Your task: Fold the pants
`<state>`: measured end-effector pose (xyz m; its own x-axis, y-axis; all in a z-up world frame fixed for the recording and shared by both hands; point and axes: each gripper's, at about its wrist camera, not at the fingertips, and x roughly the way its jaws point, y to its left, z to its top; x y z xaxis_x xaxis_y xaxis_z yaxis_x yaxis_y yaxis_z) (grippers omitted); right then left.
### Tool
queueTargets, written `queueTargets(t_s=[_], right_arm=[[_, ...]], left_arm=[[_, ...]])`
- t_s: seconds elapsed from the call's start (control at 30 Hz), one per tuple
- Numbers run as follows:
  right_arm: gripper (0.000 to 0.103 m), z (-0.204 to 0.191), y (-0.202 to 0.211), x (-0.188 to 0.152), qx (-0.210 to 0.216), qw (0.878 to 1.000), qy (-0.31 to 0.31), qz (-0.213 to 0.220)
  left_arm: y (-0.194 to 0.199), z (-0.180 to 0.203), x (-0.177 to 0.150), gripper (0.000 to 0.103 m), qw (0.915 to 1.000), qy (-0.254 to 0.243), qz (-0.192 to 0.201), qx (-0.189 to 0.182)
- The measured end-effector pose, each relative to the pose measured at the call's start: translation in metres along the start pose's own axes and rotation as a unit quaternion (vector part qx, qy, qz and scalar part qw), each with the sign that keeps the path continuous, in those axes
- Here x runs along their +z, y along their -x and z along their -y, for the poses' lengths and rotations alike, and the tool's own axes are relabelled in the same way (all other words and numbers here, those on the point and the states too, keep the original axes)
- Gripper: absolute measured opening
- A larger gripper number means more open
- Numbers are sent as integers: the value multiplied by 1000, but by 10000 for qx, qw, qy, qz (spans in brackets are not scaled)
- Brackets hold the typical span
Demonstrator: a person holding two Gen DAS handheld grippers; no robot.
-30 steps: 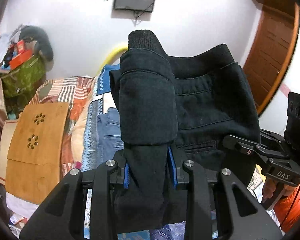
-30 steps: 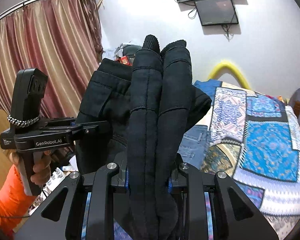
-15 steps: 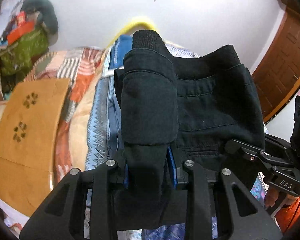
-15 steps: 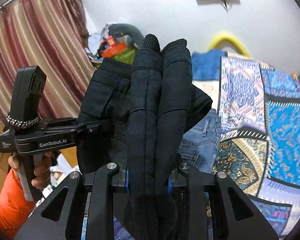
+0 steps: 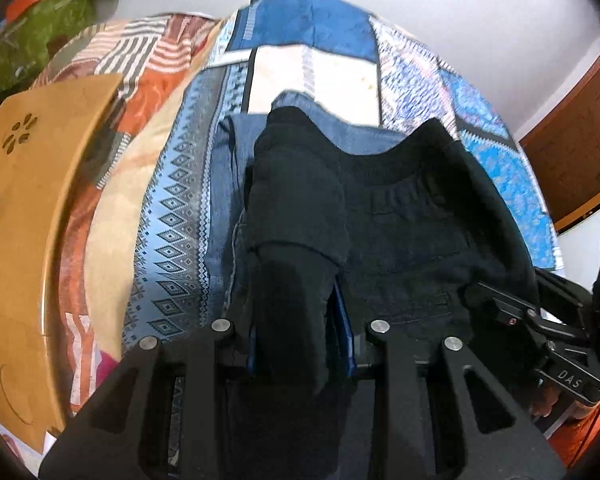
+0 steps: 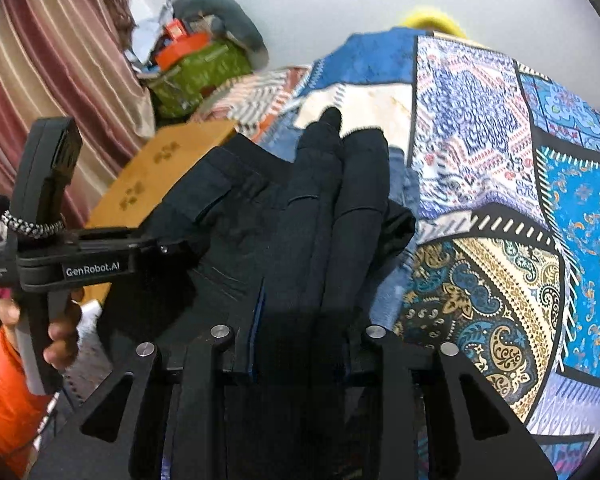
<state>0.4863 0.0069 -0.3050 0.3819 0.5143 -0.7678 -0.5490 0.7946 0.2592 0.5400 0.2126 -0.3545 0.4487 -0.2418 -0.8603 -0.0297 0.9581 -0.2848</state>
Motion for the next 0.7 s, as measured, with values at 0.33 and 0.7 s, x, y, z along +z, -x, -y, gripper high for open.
queueTargets(t_s=[0.33,0.7], right_arm=[[35,12,2,0,-265,9993,132,-238],[35,-11,89,-6,-292,9983,287,417]], left_arm=[[14,3,-8,38,9991,-258,81,323],[119,41,-41,38,9933,-562,802,612]])
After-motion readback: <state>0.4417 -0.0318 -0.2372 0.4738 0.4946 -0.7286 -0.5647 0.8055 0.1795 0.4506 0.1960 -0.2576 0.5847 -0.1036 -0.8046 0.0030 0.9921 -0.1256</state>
